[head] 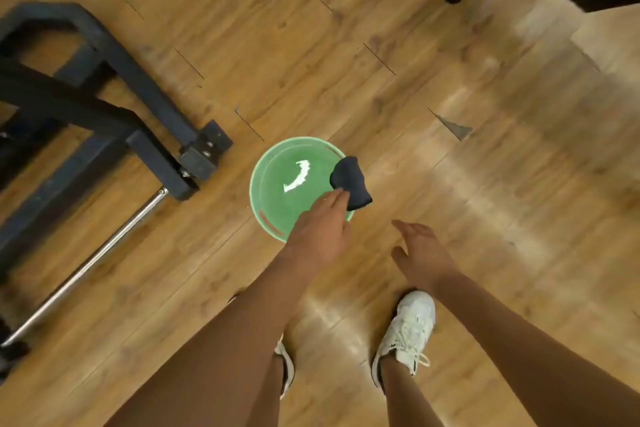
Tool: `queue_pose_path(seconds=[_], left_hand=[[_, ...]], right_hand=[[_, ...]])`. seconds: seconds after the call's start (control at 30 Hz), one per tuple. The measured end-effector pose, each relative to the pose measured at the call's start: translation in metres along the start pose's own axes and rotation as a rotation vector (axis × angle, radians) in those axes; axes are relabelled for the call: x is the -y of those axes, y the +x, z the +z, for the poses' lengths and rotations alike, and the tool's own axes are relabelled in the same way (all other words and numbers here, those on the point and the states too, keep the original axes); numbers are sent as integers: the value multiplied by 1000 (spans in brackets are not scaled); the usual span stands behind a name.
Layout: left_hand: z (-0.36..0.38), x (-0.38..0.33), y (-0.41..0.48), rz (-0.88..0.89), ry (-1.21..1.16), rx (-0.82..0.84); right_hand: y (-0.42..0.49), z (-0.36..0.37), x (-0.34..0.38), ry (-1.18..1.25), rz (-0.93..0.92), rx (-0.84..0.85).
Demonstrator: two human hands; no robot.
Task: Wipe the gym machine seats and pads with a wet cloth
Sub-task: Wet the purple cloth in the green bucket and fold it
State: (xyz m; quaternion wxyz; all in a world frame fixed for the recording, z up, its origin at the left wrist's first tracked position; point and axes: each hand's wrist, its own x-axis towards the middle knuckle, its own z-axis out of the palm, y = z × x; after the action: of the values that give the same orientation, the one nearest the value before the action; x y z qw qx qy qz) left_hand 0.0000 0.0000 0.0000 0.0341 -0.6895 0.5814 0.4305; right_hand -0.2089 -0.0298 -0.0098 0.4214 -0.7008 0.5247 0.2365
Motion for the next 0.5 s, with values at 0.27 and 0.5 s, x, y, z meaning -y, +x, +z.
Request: queue_pose_path(seconds=[0.27,0.5], left_hand=[[19,17,100,295,477,24],[31,31,115,392,583,3]], right_hand=[[65,12,-12,38,-42,-23],[78,14,-19,57,-35,-24]])
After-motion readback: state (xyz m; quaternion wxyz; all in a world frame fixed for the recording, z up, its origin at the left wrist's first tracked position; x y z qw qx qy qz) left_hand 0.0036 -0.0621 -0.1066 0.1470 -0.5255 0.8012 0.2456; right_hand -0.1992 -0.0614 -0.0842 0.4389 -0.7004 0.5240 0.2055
